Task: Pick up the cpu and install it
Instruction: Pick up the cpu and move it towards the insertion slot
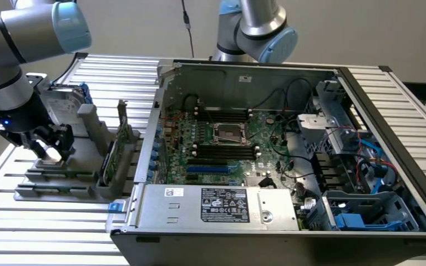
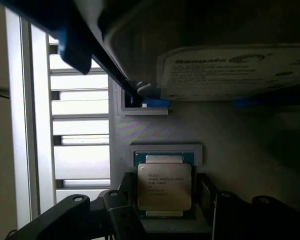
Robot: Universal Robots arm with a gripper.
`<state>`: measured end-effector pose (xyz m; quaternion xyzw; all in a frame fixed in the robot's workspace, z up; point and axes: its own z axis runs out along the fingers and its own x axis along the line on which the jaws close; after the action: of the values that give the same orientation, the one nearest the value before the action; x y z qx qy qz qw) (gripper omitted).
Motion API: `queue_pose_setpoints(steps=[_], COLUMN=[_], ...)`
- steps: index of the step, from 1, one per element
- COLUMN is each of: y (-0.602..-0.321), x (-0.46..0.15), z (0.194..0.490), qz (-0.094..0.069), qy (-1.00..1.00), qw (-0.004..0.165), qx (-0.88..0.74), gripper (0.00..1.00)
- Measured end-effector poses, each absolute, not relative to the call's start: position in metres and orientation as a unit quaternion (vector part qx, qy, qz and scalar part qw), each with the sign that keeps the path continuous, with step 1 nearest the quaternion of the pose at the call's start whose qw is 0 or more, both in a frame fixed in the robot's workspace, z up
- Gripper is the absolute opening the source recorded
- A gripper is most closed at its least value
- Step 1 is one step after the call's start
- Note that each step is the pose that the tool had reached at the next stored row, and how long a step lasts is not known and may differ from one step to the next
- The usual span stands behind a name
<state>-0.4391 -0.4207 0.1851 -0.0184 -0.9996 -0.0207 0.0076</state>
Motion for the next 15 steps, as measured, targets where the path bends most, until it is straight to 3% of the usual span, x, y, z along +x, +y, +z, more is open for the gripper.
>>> queue_pose_setpoints(steps=[4, 5, 15], y=[-0.421, -0.421, -0.421], x=[-0.439, -0.439, -0.439], z=[0.185, 0.185, 0.198], qz=[-0.021, -0.021, -0.021], qy=[-1.000, -1.000, -1.000], qw=[0.008, 0.008, 0.008], qx=[-0.018, -0.018, -0.018], gripper=[0.59, 0.55, 0.55])
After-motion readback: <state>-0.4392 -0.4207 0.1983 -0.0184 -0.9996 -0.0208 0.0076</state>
